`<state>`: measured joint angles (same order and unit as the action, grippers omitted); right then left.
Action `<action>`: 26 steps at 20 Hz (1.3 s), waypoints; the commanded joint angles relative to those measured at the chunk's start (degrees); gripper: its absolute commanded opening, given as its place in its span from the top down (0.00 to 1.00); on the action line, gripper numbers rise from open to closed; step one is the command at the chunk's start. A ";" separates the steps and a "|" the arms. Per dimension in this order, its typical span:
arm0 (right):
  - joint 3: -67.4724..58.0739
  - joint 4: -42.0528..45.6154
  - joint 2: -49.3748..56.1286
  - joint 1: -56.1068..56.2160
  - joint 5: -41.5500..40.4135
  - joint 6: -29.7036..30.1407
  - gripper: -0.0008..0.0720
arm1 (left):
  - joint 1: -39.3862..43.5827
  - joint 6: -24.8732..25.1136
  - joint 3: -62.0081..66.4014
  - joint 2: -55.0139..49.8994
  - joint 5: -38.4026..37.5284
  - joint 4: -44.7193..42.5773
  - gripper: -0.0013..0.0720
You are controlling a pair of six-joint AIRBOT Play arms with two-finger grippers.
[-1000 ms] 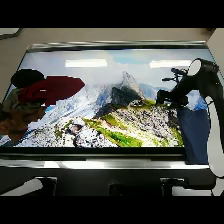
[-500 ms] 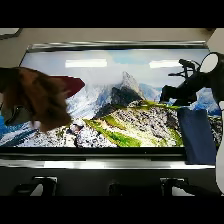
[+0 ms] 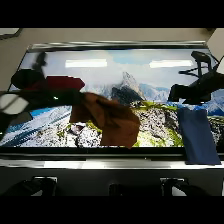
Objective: Fold the shirts.
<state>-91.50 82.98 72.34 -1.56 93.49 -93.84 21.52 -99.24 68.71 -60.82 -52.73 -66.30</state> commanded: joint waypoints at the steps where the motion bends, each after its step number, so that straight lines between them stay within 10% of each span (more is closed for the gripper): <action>1: 4.59 -0.94 0.28 -0.02 -1.49 0.09 0.08 | 0.48 -1.84 -5.44 -11.72 -2.36 -3.63 0.95; 3: 10.51 -3.50 1.09 -0.02 -3.80 0.57 0.08 | -0.52 -1.73 -5.03 -17.53 -4.55 -0.20 0.91; 6: 17.20 -10.97 2.64 -0.02 -5.97 3.08 0.05 | -4.61 2.60 -0.07 -19.78 -9.11 0.98 0.05; 13: 28.50 -19.65 4.15 0.07 -7.85 9.18 0.06 | -21.51 5.44 4.11 -18.36 -21.24 -11.10 0.06; 26: 36.44 -19.91 2.78 6.60 -14.62 12.26 0.04 | -23.80 14.25 -4.50 -29.33 -5.62 6.75 0.06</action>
<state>-55.42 62.76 75.16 4.69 79.72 -81.78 -2.24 -87.64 64.42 -88.29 -61.30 -64.69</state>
